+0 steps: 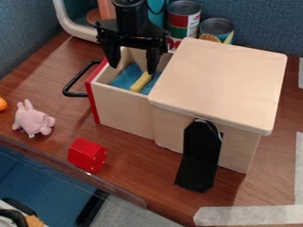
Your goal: Remove the yellow object from the drawer
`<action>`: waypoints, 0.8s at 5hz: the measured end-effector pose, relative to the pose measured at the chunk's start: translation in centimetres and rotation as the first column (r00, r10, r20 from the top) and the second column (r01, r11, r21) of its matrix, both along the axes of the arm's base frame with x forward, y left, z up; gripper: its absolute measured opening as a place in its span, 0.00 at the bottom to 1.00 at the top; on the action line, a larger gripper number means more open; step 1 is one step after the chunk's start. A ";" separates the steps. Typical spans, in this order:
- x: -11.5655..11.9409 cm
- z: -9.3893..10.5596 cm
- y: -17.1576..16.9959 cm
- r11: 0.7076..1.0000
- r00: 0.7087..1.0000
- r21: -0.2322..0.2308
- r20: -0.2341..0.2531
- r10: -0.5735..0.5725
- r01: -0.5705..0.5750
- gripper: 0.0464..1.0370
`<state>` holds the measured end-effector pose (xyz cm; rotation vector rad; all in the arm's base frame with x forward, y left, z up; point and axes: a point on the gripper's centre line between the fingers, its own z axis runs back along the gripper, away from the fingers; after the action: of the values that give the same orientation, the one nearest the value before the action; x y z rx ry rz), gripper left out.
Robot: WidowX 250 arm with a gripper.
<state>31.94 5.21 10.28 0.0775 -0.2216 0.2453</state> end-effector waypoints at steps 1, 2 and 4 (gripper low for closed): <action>0.5 0.1 -0.1 1.000 0.999 -0.006 0.032 0.021 -0.021 0.96; 0.6 -0.2 -0.2 1.000 0.999 -0.015 0.030 0.027 -0.026 0.96; 1.2 -1.3 -0.5 1.000 1.000 -0.003 0.018 0.021 -0.021 0.96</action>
<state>33.15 4.71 9.00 0.0749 -0.2386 0.2672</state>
